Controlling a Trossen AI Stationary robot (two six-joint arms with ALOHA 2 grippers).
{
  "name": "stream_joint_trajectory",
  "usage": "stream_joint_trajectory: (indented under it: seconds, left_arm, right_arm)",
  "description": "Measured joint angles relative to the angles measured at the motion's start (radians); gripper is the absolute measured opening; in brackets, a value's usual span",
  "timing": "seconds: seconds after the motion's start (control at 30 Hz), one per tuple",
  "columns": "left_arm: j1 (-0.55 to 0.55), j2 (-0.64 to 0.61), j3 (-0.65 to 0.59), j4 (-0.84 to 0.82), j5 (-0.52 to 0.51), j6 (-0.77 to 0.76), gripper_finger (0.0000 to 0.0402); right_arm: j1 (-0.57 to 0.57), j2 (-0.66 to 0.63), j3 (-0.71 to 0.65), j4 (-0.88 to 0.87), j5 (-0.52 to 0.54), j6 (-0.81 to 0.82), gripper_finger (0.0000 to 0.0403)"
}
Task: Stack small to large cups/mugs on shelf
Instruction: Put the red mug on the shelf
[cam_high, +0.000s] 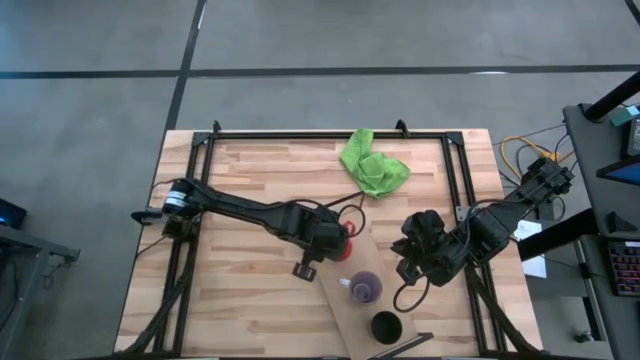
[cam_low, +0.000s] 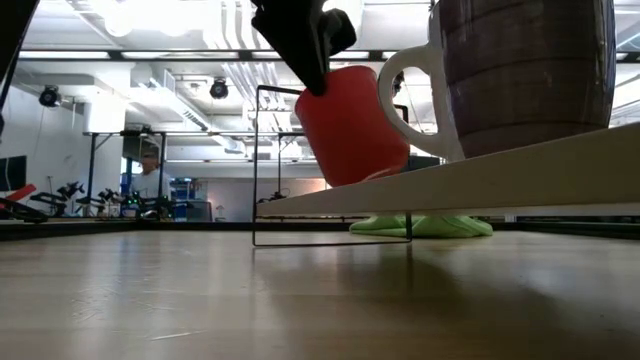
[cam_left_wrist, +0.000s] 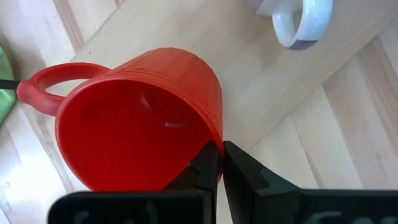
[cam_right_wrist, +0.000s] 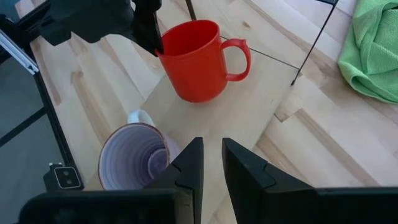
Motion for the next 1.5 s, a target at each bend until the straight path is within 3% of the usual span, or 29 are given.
stream_joint_trajectory:
  seconds: [0.6,1.17,1.5]
  left_arm:
    - [0.0,0.0,-0.004,0.006,-0.001,-0.001,0.0]
    - [0.0,0.006,-0.004,0.065,-0.004,-0.025,0.0]
    - [0.0,0.044,-0.004,0.091,-0.004,-0.076,0.0]
  right_arm:
    - [0.0,0.001,-0.027,0.01,0.001,0.054,0.0054]
    - [-0.064,0.001,-0.365,0.564,0.027,0.072,0.0054]
    - [-0.125,0.001,-0.45,0.659,0.028,0.064,0.0054]
